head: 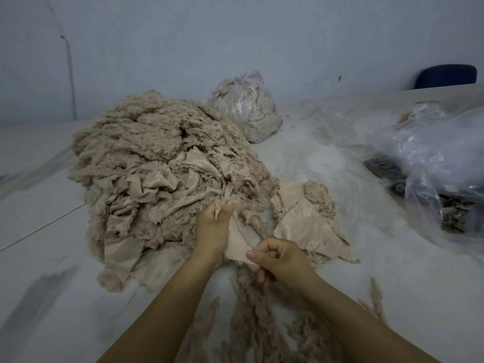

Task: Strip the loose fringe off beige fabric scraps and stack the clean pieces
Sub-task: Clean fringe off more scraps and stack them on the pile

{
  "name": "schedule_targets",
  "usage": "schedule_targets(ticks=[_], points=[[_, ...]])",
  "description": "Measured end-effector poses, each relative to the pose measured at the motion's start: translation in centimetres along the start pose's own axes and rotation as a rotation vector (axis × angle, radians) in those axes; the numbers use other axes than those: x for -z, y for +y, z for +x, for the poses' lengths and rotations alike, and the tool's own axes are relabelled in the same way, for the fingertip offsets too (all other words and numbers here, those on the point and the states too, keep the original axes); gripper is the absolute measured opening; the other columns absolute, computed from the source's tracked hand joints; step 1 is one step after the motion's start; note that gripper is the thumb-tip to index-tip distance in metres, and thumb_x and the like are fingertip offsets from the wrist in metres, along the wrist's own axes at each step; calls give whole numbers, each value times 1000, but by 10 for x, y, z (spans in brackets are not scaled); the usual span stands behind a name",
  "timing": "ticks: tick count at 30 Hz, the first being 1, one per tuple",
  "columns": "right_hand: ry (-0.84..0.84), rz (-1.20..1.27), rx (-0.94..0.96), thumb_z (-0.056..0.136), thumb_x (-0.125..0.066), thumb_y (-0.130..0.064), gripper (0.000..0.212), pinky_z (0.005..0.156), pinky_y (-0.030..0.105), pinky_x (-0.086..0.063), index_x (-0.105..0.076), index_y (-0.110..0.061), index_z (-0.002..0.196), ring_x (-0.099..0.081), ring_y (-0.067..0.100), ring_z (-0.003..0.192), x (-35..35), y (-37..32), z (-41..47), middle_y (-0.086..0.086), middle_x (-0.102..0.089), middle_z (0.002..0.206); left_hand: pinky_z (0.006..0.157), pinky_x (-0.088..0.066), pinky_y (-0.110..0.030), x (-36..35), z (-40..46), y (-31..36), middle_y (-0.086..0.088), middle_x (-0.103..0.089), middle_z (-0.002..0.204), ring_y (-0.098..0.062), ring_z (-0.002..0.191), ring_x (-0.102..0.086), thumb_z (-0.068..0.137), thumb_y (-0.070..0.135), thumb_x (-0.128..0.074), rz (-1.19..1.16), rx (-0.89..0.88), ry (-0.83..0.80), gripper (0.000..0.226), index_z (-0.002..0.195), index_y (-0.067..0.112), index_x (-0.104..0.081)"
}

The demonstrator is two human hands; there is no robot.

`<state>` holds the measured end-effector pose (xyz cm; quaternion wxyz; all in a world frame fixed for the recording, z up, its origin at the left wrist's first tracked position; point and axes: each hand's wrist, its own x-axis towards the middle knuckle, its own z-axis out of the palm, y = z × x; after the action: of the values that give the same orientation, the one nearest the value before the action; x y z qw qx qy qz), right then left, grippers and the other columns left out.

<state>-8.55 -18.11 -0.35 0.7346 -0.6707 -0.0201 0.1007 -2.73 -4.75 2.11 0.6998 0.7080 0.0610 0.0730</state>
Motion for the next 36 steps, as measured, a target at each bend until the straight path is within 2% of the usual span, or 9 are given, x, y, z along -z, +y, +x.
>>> schedule_targets(ticks=[3,8,11,14,20,27,30,33,36], points=[[59,31,-8,83,-71,-10,22,37,18,-41,-58,-5,66,-50,8,35,0,6,-3,2,-61,47,92,-51,-45,-2,3,-3,-16,-67,106,-31,103,-62,96,25,-54,-20,72,48,25,109,6,-62],[227,41,34,80,-62,-47,40,50,22,-48,-54,-8,80,-58,11,52,-1,0,6,0,-61,60,72,-50,-38,-1,1,0,-18,-65,86,-28,81,-61,93,28,-57,-17,58,-118,27,90,2,-61],[229,125,134,89,-62,-28,19,54,15,-48,-59,-9,90,-62,2,59,-10,-7,16,-11,-65,62,70,-54,-37,-14,-14,-3,-18,-69,85,-29,77,-66,90,37,-59,-13,64,-274,38,91,-1,-63],[353,75,172,94,-59,-15,18,48,17,-43,-58,-10,76,-51,5,51,-6,-4,19,-10,-57,53,65,-50,-32,-15,-15,-7,-12,-67,76,-23,70,-62,95,25,-54,-15,4,-272,26,84,4,-66],[373,87,125,96,-55,-25,17,65,33,-49,-61,-11,87,-57,20,70,4,0,16,6,-61,77,42,-39,-17,-9,-10,-10,9,-49,47,-3,43,-43,98,20,-48,-18,23,-171,36,63,15,-53],[351,123,168,94,-59,-20,15,56,21,-49,-67,-18,81,-62,12,62,6,-7,18,-6,-68,66,55,-45,-14,-12,-15,-7,11,-56,59,-2,55,-53,90,45,-48,42,-33,-339,35,77,15,-61],[397,104,208,95,-57,-22,12,65,20,-51,-68,-24,90,-63,9,70,10,-6,19,-11,-68,75,56,-48,-16,-7,-18,-6,7,-67,68,-4,61,-61,89,26,-59,29,-34,-483,20,75,17,-70],[430,107,254,95,-56,-19,13,75,25,-52,-68,-23,97,-64,11,82,9,-2,18,-9,-69,84,46,-44,-16,-8,-17,-6,6,-63,57,-4,49,-56,94,13,-54,-45,-7,-365,35,63,18,-69],[465,113,265,96,-55,-21,14,60,22,-47,-67,-19,88,-56,13,67,11,1,13,-5,-60,70,44,-39,-18,-10,-14,-9,3,-55,53,-8,46,-48,96,18,-51,-7,24,-227,34,63,13,-59]])
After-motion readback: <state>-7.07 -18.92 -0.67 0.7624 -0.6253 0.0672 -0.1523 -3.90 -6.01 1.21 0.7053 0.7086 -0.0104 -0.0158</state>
